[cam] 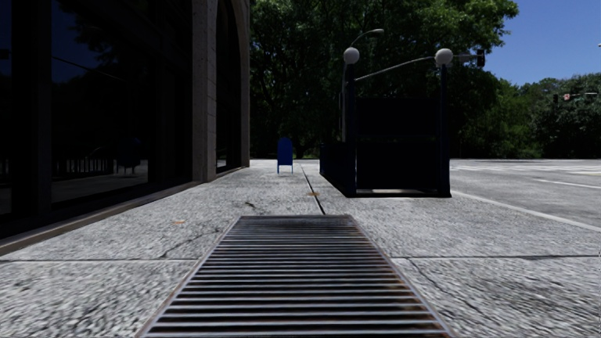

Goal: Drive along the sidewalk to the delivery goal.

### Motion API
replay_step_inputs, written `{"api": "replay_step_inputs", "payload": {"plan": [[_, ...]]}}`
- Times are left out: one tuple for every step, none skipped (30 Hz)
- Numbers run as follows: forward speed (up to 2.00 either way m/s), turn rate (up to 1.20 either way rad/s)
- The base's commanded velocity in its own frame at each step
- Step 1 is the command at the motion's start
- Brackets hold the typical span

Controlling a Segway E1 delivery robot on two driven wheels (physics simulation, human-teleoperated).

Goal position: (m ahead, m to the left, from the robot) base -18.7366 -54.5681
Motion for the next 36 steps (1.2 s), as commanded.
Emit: {"api": "replay_step_inputs", "payload": {"plan": [[2.0,0.0],[2.0,0.0],[2.0,0.0],[2.0,0.0],[2.0,0.0],[2.0,0.0],[2.0,0.0],[2.0,0.0],[2.0,0.0],[2.0,0.0],[2.0,0.0],[2.0,0.0],[2.0,0.0],[2.0,0.0],[2.0,0.0],[2.0,0.0],[2.0,0.0],[2.0,0.0],[2.0,0.0],[2.0,0.0],[2.0,0.0],[2.0,0.0],[2.0,0.0],[2.0,0.0],[2.0,0.0],[2.0,-0.06],[2.0,-0.06],[2.0,-0.1],[2.0,-0.18],[2.0,-0.21],[2.0,-0.22],[2.0,-0.22],[2.0,-0.22],[2.0,-0.23],[2.0,-0.25],[2.0,-0.25]]}}
